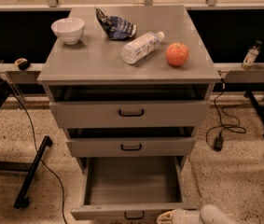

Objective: Close bottom drawer

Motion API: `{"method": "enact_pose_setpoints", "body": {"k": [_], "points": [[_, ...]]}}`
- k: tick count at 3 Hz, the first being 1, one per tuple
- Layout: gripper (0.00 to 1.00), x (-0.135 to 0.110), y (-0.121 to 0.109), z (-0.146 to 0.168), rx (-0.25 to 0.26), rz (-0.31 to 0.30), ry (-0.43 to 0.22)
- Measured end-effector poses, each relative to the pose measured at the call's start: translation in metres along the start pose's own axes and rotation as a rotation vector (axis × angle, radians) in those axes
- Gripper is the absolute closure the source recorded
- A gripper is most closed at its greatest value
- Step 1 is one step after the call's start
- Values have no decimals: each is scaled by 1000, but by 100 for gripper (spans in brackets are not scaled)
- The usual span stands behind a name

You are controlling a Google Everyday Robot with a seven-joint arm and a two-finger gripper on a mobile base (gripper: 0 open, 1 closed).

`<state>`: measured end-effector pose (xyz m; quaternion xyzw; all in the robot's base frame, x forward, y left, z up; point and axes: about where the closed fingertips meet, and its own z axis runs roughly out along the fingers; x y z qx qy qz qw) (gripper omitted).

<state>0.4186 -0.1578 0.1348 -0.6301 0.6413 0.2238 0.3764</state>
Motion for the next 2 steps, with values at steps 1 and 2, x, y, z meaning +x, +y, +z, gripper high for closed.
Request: {"method": "enact_pose_setpoints", "body": {"k": [1,2], "points": [[100,3,-3,5,44,33,26],[100,6,-5,7,90,62,55]]}}
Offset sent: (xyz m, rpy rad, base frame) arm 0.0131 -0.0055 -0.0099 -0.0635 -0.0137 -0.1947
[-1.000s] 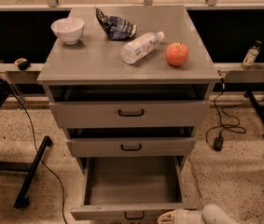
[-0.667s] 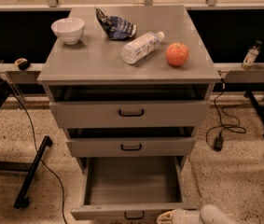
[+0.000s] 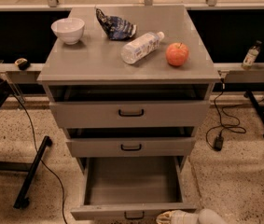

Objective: Close bottom drawer

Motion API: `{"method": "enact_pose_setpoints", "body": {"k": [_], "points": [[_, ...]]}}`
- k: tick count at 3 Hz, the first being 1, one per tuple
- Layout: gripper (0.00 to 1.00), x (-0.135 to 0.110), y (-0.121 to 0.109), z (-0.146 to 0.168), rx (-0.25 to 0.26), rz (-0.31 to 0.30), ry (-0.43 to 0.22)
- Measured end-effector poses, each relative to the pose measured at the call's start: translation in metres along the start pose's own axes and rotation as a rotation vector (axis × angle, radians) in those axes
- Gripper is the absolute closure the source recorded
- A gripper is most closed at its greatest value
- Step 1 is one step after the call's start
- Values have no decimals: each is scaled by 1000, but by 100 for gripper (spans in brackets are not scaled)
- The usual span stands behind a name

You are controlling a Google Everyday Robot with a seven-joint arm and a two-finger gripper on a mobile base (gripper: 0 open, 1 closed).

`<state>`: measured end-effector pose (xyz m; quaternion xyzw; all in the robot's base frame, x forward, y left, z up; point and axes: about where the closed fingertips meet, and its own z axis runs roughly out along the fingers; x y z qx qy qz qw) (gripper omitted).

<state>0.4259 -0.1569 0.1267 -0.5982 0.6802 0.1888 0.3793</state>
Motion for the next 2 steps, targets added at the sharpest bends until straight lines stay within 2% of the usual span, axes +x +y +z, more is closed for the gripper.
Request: {"method": "enact_pose_setpoints", "body": {"k": [2], "points": [[100,1,-1,1,25,18,21]]}}
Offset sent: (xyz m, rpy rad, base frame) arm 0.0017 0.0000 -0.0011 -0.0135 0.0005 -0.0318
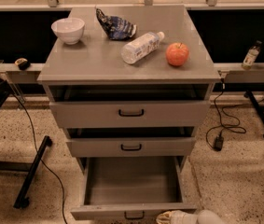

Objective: Close bottom drawer

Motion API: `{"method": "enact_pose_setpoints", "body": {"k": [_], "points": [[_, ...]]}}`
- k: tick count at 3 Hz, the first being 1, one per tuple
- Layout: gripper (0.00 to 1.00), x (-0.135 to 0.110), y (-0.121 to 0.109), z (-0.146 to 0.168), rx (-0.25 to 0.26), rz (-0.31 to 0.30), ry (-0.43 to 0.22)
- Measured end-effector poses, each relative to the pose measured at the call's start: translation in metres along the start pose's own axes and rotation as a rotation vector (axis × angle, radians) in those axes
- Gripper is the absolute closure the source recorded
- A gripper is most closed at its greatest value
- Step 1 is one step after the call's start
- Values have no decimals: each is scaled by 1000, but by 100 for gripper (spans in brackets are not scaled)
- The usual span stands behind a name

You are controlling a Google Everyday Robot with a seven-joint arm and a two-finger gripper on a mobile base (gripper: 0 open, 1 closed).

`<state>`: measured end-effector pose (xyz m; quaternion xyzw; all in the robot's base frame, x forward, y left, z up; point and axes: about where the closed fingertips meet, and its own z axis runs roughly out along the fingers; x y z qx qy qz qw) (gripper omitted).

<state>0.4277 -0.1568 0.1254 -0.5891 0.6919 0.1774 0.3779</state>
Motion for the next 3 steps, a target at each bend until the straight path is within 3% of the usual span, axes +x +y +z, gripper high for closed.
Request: {"method": "enact_pose_setpoints", "body": {"k": [1,3], "points": [[100,-1,-4,3,16,-6,0],[100,-4,-49,26,179,-17,-27]]}}
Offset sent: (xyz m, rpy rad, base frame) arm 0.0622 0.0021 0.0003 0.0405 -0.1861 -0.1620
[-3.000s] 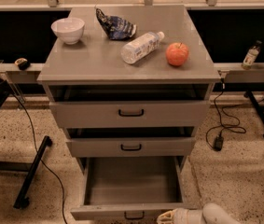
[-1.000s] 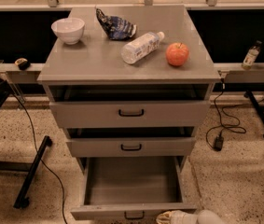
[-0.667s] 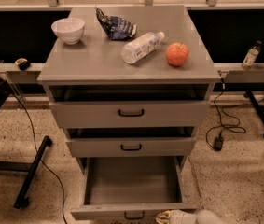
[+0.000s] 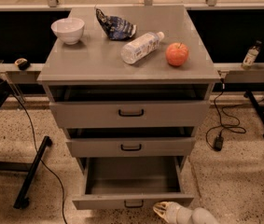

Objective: Close bottom drawer

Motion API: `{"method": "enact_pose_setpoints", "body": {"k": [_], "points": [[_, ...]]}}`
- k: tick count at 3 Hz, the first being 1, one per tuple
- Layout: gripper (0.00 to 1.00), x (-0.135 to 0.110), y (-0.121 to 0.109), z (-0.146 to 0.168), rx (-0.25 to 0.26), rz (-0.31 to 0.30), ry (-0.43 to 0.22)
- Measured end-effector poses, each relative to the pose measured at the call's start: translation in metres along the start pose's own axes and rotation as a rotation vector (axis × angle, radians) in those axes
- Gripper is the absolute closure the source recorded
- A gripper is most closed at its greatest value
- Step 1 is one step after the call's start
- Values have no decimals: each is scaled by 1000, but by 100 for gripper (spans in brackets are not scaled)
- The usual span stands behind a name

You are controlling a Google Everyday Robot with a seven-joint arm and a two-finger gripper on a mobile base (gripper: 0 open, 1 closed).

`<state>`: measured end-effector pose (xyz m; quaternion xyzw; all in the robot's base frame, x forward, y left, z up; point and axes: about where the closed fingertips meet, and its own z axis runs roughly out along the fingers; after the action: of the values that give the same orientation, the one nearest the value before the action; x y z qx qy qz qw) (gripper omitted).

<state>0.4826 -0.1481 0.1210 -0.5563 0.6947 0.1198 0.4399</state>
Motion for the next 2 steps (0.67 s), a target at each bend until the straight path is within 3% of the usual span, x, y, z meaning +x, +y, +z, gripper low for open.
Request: {"method": "enact_pose_setpoints", "body": {"k": [2], "points": [[100,-9,-46,39,89,-13,-31]]}}
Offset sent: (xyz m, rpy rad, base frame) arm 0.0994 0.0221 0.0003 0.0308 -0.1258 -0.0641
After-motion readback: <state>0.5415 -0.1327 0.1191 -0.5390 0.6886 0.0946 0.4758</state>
